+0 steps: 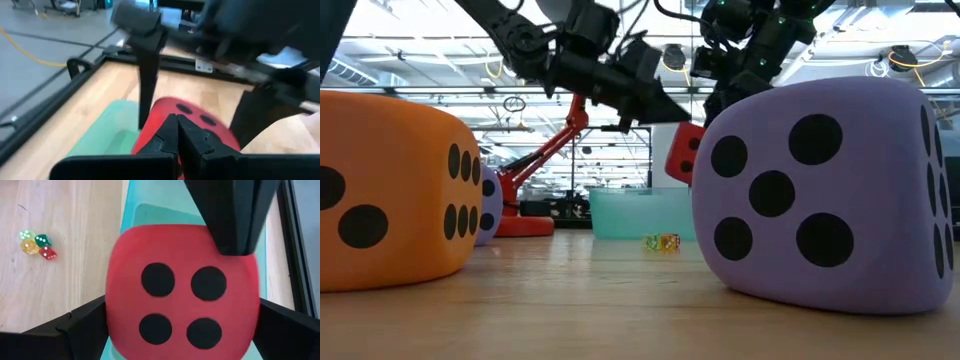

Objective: Pick & Place Dice
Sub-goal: Put the large red die into the blue bin, then put the bottom large purple die into the blue bin

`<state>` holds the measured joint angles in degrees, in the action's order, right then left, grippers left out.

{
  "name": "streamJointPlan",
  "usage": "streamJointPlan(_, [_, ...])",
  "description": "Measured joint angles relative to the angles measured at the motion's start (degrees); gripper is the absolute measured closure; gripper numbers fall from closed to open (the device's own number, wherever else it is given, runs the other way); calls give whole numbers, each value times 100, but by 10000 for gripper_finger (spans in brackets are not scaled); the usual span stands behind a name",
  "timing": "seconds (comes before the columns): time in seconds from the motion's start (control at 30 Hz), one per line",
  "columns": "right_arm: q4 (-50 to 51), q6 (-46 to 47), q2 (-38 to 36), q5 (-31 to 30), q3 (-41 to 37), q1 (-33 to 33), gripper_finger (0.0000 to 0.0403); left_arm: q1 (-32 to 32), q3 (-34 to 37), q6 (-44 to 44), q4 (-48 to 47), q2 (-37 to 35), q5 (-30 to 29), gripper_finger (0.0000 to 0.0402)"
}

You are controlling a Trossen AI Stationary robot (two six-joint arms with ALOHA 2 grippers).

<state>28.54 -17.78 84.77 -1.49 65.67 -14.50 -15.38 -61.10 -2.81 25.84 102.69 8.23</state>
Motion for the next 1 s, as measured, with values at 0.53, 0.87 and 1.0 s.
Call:
streamJointPlan(0.53, [-5,64,-142,-414,8,0,3,-218,2,-246,178,214,470,400])
streamJointPlan(0.87, [427,678,-1207,64,-2,0,8,210,296,1135,-2132,-2173,-420,400])
streamJointPlan(1.0, [-190,852,-1911,956,-520,-1,9,422,1130,1109,-2259,-3596,-748,400])
